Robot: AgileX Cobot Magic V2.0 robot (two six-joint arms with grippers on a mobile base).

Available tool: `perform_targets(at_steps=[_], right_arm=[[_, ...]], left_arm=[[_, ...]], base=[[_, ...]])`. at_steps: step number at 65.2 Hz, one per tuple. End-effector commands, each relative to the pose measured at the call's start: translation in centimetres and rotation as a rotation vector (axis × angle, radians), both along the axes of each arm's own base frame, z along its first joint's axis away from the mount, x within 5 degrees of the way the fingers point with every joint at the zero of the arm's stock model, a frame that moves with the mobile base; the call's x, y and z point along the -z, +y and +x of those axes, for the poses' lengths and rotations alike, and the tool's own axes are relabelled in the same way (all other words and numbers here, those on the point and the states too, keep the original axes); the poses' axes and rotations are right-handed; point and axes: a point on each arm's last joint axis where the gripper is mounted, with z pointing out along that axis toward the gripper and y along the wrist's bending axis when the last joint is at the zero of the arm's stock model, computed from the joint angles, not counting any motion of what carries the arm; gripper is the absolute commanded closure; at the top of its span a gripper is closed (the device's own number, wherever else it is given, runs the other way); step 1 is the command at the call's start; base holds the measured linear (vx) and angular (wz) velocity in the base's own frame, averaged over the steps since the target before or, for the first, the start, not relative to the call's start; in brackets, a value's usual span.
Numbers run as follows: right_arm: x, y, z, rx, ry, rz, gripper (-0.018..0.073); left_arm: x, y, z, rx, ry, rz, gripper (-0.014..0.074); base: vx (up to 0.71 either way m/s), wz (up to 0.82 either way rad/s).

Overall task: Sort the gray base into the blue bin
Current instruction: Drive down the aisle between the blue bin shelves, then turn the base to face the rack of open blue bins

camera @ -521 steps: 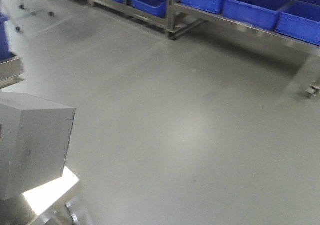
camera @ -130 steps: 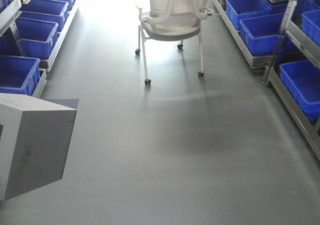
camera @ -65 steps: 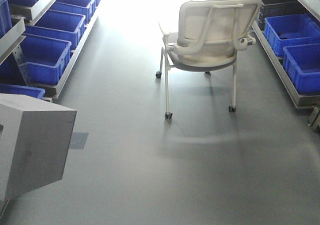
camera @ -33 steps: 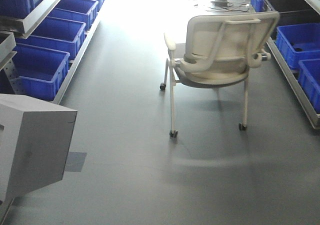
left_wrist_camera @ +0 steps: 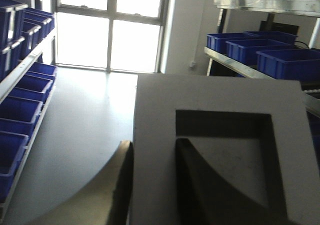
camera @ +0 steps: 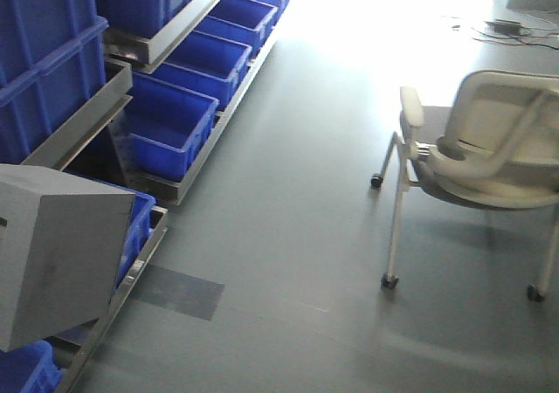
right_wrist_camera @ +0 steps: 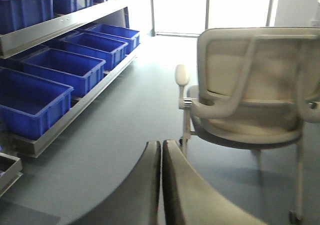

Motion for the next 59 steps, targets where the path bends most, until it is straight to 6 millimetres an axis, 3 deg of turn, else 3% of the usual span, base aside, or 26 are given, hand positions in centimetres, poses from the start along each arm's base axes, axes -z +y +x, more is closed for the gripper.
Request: perform_targets(at_steps=[1, 59], right_arm=[[-0.64, -0.02, 0.08, 0.000, -0.072, -0.018, 0.0564], [-0.64, -0.02, 0.08, 0.000, -0.072, -0.018, 0.0564]], left_arm=[[-1.96, 0.10, -0.16, -0.001, -0.113, -0.070, 0.0559], [-1.96, 0.10, -0.16, -0.001, -0.113, -0.070, 0.0559]], base=[[0.27, 0.60], [0.20, 0.66]])
